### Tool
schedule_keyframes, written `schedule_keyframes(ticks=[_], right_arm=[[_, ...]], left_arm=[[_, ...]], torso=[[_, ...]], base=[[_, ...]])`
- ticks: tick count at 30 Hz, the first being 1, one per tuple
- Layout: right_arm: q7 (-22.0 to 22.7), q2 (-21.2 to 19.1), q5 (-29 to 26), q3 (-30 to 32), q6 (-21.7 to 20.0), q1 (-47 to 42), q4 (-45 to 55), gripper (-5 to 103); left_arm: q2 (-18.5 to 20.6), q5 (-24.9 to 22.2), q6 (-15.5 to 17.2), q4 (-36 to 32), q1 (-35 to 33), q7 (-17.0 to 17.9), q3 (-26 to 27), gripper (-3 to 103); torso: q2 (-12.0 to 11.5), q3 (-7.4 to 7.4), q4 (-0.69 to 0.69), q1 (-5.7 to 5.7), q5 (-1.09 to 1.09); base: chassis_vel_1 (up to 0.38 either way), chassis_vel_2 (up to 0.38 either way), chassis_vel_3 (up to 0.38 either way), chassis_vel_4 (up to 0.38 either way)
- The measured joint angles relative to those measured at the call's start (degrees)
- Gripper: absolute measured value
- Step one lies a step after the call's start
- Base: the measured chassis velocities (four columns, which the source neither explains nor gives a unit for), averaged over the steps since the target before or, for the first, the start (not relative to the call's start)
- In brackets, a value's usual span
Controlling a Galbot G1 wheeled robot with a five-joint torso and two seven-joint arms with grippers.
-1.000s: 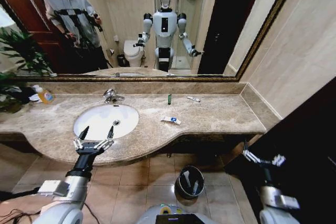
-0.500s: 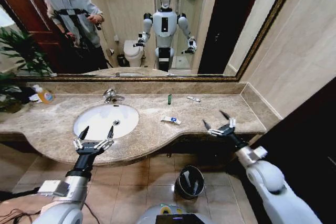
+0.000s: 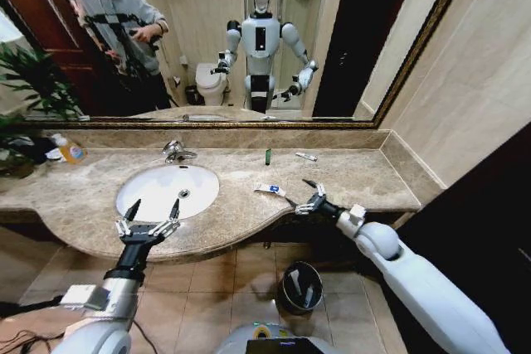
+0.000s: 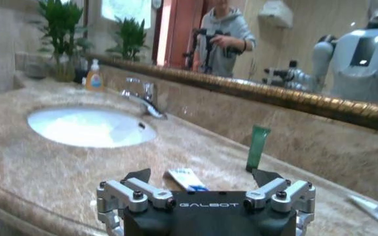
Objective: Pick up the trash from the sink and place it in the trash bin.
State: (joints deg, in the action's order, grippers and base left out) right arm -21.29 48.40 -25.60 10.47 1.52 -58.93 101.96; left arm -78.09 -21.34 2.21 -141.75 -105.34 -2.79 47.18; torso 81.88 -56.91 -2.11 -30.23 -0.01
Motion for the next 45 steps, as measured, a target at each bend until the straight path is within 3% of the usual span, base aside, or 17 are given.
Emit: schedule_keyframes(ticks=[16,21,25,29,30,32,38,40,45], right_arm=[[3.3,5.2,1.7,-8.7,-3.5,9.2,-9.0,102],[4.1,5.9,2.4,-10.1,-3.8,11.2,-10.4,95],[4.2,6.4,3.0,-11.3,-2.9,12.3,-13.1,80],[4.1,6.7,3.3,-11.3,-2.2,11.8,-14.0,73],[3.9,6.7,2.7,-11.1,-1.9,11.7,-14.2,65],[3.8,6.7,2.4,-11.0,-1.8,11.6,-14.3,65],[3.6,6.3,0.4,-10.2,-1.7,11.3,-14.1,45],[3.6,6.3,-0.2,-10.1,-1.8,11.3,-14.1,45],[3.4,6.3,-0.9,-9.7,-1.8,11.5,-14.0,30]], left_arm=[[0.0,0.0,0.0,0.0,0.0,0.0,0.0,100],[0.0,0.0,0.0,0.0,0.0,0.0,0.0,100],[0.0,0.0,0.0,0.0,0.0,0.0,0.0,100],[0.0,0.0,0.0,0.0,0.0,0.0,0.0,100],[0.0,0.0,0.0,0.0,0.0,0.0,0.0,100],[0.0,0.0,0.0,0.0,0.0,0.0,0.0,100],[0.0,0.0,0.0,0.0,0.0,0.0,0.0,100],[0.0,0.0,0.0,0.0,0.0,0.0,0.0,100],[0.0,0.0,0.0,0.0,0.0,0.0,0.0,100]], torso=[[0.0,0.00,0.00,0.01,0.00],[0.0,0.00,0.00,0.01,0.00],[0.0,0.00,0.00,0.01,0.01],[0.0,0.00,0.00,0.01,0.01],[0.0,0.01,0.00,0.01,0.01],[0.0,0.00,0.00,0.01,0.01],[0.0,0.00,0.00,0.01,0.01],[0.0,0.00,0.00,0.01,0.01],[0.0,0.01,0.00,0.01,0.01]], base=[[0.000,0.000,0.000,0.000],[0.000,0.000,0.000,0.000],[0.000,0.000,0.000,0.000],[0.000,0.000,0.000,0.000],[0.000,0.000,0.000,0.000],[0.000,0.000,0.000,0.000],[0.000,0.000,0.000,0.000],[0.000,0.000,0.000,0.000],[0.000,0.000,0.000,0.000]])
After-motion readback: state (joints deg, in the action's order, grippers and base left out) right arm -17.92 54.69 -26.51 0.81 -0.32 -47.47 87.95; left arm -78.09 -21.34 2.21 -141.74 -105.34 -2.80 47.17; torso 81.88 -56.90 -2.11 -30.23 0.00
